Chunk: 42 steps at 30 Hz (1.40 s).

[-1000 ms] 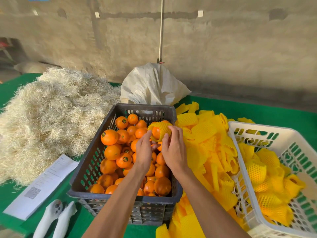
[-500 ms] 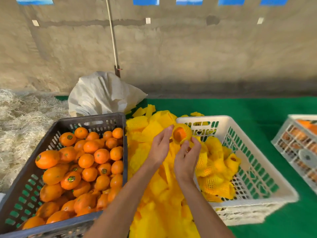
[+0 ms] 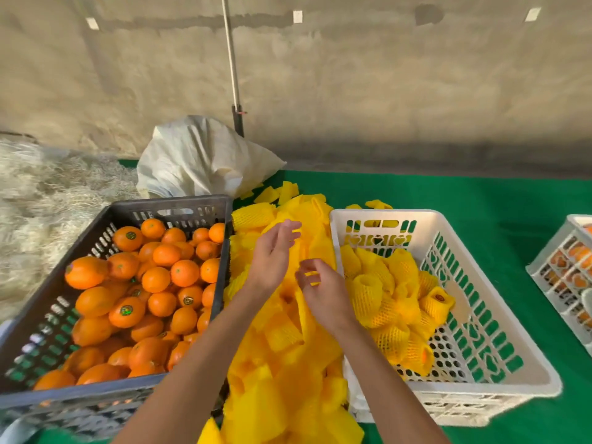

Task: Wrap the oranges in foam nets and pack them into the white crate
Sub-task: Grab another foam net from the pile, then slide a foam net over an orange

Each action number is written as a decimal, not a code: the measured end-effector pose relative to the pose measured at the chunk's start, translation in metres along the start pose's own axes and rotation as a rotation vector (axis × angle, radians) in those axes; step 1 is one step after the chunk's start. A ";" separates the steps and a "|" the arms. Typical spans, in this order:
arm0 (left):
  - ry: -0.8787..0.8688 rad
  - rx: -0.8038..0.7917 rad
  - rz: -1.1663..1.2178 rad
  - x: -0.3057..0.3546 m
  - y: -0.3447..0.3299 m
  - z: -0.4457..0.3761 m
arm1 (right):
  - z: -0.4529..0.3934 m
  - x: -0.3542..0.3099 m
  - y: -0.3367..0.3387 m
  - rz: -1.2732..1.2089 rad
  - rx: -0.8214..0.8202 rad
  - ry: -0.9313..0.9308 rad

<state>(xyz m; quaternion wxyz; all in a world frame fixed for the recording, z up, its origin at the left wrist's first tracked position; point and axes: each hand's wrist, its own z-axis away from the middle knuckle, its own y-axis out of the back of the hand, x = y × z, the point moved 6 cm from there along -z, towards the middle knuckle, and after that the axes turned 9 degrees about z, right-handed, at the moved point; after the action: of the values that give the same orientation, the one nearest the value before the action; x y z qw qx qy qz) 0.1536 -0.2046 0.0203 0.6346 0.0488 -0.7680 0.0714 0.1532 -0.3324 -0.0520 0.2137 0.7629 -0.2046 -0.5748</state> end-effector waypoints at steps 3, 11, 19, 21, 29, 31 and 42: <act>-0.060 0.098 -0.087 -0.012 0.066 -0.006 | 0.009 -0.025 -0.044 0.143 -0.331 0.138; 0.015 0.176 -0.578 -0.057 0.213 -0.012 | 0.008 -0.044 -0.108 0.523 -0.394 0.169; 0.322 -0.150 -1.196 -0.110 0.237 -0.019 | 0.008 -0.040 -0.136 0.617 -0.437 0.110; 0.310 -0.139 -1.271 -0.111 0.237 -0.021 | 0.009 -0.040 -0.135 0.626 -0.397 0.107; 0.244 -0.049 -1.426 -0.104 0.240 -0.024 | 0.004 -0.038 -0.095 0.412 -0.149 0.062; 0.247 -0.038 -1.417 -0.104 0.244 -0.024 | -0.002 -0.039 -0.080 0.285 -0.070 0.053; -0.032 0.042 -0.137 -0.007 0.179 -0.019 | -0.056 -0.059 -0.030 0.217 0.100 0.106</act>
<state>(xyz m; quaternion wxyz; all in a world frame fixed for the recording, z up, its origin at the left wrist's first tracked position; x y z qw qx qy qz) 0.1434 -0.0256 0.0082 0.6245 0.1158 -0.7712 0.0431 0.1944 -0.2696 -0.0082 0.2468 0.7754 -0.3026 -0.4962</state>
